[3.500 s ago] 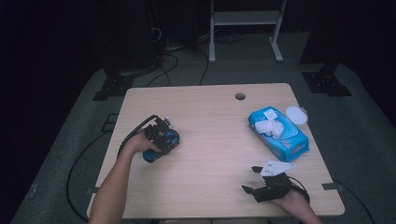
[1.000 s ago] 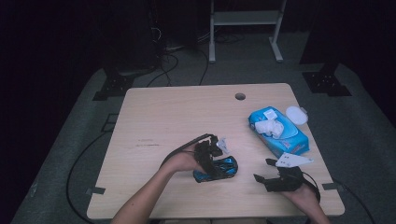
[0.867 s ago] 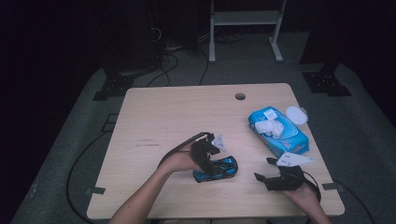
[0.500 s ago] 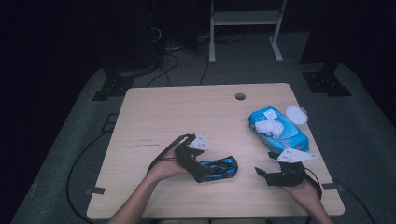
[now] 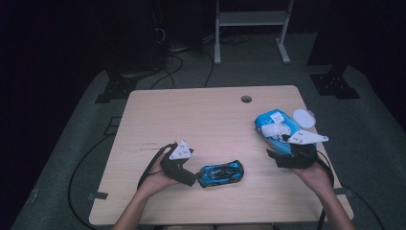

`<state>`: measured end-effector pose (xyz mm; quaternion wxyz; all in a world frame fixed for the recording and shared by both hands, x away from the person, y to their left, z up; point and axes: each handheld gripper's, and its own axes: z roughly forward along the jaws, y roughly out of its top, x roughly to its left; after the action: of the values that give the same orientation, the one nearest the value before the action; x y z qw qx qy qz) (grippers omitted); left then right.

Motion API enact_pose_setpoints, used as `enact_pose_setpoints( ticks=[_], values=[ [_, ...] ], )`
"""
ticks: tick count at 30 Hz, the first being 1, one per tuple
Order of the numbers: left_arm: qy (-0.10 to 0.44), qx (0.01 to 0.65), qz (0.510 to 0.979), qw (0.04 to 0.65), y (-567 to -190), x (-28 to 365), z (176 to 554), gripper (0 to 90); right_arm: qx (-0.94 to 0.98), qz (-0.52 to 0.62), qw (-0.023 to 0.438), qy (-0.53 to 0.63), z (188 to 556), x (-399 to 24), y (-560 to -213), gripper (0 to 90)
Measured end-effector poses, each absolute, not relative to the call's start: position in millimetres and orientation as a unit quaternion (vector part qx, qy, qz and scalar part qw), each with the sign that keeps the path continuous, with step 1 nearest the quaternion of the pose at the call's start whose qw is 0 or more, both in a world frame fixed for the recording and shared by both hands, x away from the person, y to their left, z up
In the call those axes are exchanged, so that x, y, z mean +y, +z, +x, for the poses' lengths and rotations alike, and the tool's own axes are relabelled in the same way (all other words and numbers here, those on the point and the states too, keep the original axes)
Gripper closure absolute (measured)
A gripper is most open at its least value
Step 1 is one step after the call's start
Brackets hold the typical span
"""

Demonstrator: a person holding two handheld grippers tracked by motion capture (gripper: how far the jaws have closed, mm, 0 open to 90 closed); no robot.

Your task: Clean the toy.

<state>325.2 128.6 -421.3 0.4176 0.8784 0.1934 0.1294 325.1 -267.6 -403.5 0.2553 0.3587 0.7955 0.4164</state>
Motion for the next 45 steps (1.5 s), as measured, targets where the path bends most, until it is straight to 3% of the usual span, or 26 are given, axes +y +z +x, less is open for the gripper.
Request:
enact_pose_setpoints(
  ticks=[12,22,26,30,35,39,45],
  values=[
    [0.134,0.178,0.874,0.433,-432,125,319,8.5,0.792,0.38,0.278,0.388,366,-277,-382,20.1],
    [0.127,0.172,0.884,0.416,-447,123,319,8.1,0.794,0.42,0.27,0.347,389,-277,-401,23.5],
    [0.131,0.171,0.886,0.412,-449,122,320,8.1,0.795,0.447,0.257,0.319,399,-278,-414,32.1],
    [0.132,0.172,0.883,0.416,-450,122,321,8.2,0.791,0.459,0.253,0.315,402,-283,-416,57.5],
    [0.122,0.169,0.888,0.41,-453,120,322,8.1,0.789,0.462,0.259,0.311,399,-286,-413,76.0],
    [0.124,0.165,0.891,0.404,-454,118,320,6.9,0.783,0.462,0.263,0.323,395,-292,-407,84.3],
    [0.127,0.172,0.887,0.409,-454,120,320,7.0,0.756,0.445,0.273,0.395,375,-301,-380,86.1]
  ],
)
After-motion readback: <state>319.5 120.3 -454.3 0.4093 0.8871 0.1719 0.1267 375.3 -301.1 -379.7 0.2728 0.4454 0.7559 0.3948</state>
